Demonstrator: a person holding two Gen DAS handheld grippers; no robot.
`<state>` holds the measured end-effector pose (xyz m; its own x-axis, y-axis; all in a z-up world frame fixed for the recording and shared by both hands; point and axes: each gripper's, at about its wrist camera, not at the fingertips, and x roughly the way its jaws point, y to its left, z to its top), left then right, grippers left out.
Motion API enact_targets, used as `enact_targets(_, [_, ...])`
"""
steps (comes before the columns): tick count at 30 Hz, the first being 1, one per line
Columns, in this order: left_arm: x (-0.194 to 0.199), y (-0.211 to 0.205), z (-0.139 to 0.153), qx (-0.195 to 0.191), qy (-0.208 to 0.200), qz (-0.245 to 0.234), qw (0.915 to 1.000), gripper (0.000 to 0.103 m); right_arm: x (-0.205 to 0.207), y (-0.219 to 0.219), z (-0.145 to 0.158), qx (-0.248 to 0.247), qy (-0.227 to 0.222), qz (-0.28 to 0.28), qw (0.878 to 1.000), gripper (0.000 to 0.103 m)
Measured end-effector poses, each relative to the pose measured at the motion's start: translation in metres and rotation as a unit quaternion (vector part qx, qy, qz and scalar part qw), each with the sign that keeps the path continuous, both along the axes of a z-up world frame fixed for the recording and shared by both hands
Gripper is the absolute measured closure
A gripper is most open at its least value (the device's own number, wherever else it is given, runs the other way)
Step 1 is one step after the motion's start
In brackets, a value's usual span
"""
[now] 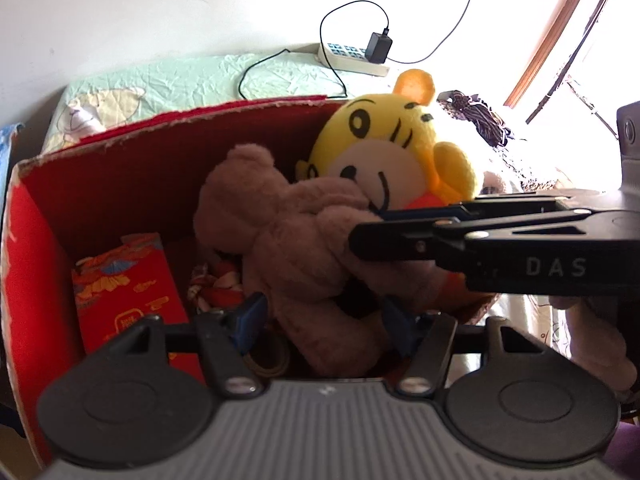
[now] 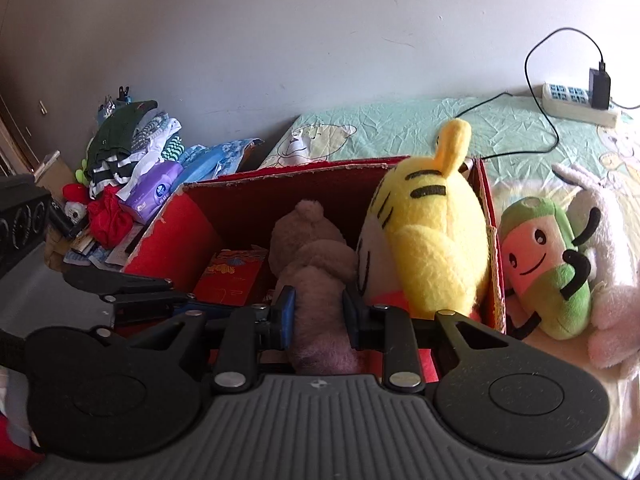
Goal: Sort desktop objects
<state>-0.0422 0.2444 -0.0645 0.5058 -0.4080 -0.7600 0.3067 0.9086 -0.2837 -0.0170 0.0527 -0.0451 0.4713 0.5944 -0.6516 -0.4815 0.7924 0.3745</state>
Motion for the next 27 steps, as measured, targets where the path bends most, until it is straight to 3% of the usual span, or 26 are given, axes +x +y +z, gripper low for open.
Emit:
enact_targets(13, [0.014,-0.014,-0.009,0.02,0.025,-0.017,0.9993,0.04,-0.001,-0.021,-0.007,0.065,0.063,-0.023,0.996,0.075])
enact_targets(19, [0.017,-0.021,-0.005,0.057,0.014,-0.03,0.9978,0.04,-0.005,-0.022,-0.007,0.058,0.055,-0.02,0.997,0.076])
enact_targets(27, [0.023,-0.018,-0.009,0.046,0.029,-0.028,0.9982,0.039,-0.005,-0.02,-0.013,0.049,0.04,-0.023,0.998,0.077])
